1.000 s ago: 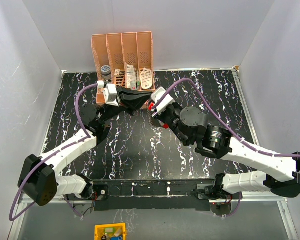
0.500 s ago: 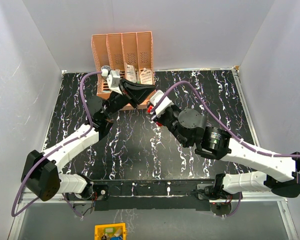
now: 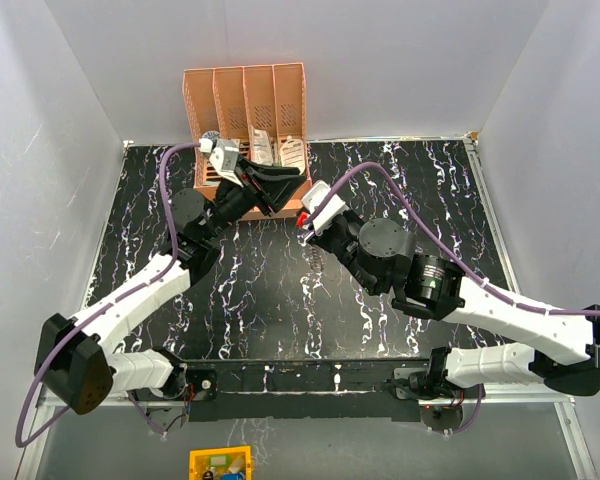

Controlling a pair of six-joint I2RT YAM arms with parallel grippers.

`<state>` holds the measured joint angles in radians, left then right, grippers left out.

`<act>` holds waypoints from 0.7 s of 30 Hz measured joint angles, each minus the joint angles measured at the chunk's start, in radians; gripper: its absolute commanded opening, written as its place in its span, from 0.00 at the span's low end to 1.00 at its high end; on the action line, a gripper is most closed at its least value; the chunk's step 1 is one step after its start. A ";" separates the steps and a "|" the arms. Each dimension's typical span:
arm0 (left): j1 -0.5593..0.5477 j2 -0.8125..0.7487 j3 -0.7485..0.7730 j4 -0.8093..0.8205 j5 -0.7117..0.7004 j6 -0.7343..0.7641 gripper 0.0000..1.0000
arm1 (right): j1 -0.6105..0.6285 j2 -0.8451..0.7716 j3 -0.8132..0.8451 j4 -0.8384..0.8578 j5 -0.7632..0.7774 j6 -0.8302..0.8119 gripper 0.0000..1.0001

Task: Remove the keys from the keyring

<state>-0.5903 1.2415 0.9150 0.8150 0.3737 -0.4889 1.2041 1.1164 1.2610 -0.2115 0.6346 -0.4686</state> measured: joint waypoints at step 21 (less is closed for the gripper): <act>0.000 -0.129 -0.034 -0.128 0.167 0.333 0.44 | 0.000 -0.009 -0.001 0.001 -0.006 0.004 0.00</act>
<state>-0.5903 1.1130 0.8810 0.6868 0.5407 -0.1555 1.2041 1.1076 1.2602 -0.2104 0.6289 -0.4644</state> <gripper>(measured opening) 0.428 0.043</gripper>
